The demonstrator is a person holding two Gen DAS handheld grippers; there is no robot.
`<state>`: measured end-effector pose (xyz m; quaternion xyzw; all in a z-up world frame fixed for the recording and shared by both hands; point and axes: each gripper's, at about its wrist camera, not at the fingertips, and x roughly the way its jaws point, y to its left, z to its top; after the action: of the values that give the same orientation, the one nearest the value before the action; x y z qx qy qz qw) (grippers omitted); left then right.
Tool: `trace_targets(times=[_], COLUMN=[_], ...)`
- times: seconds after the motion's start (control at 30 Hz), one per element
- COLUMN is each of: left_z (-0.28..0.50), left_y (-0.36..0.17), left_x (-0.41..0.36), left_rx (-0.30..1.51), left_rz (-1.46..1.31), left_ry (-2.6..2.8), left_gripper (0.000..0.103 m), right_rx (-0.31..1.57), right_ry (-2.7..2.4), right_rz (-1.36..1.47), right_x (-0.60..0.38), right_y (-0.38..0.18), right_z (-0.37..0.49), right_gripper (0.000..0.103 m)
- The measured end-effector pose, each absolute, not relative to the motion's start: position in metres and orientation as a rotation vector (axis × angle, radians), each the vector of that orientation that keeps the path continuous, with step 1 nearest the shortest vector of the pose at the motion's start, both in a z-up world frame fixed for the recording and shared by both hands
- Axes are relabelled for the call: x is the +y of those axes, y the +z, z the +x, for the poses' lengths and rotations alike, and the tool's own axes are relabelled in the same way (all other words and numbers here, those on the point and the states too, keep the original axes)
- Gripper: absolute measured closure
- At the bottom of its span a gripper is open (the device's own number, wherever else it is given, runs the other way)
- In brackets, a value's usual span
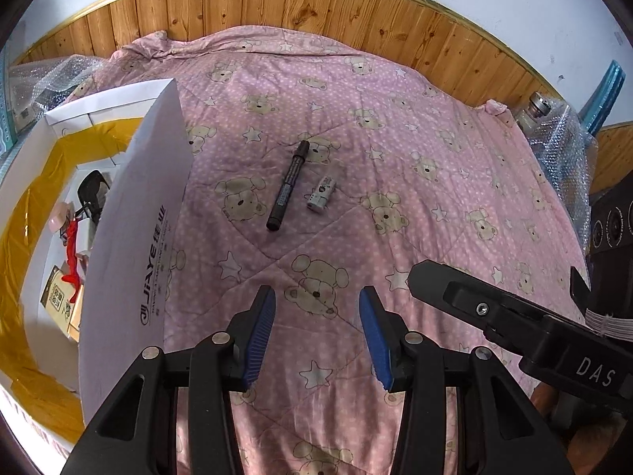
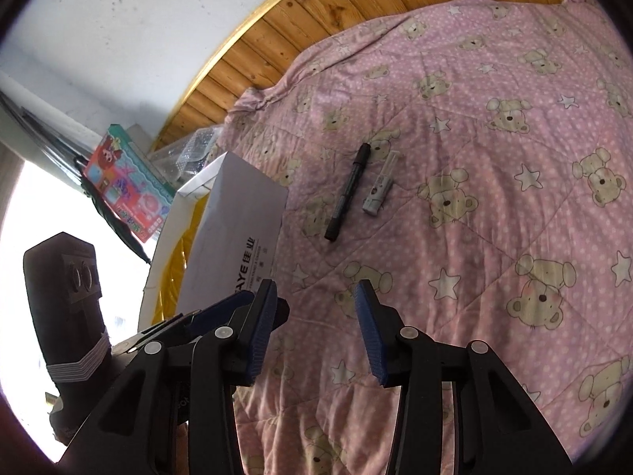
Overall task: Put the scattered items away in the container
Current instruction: 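Move both tools from the box to the black marker and clear tube, then grasp the black marker with the left tool while the right grasps the clear tube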
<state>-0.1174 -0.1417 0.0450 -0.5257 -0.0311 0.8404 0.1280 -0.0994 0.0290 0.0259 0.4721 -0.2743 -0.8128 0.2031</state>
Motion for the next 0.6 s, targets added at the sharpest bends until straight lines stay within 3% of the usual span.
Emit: trace_targets(times=[0.6], left_z=[-0.193], left_y=[-0.010], left_x=[-0.140], left_rx=[-0.171], left_rz=[-1.640], left_ry=[2.393], left_gripper=[0.057], right_rx=[-0.752], right_ry=[-2.276], right_rz=[1.435], right_x=[0.028], right_y=[-0.011], right_z=[-0.177], right_gripper=[0.059])
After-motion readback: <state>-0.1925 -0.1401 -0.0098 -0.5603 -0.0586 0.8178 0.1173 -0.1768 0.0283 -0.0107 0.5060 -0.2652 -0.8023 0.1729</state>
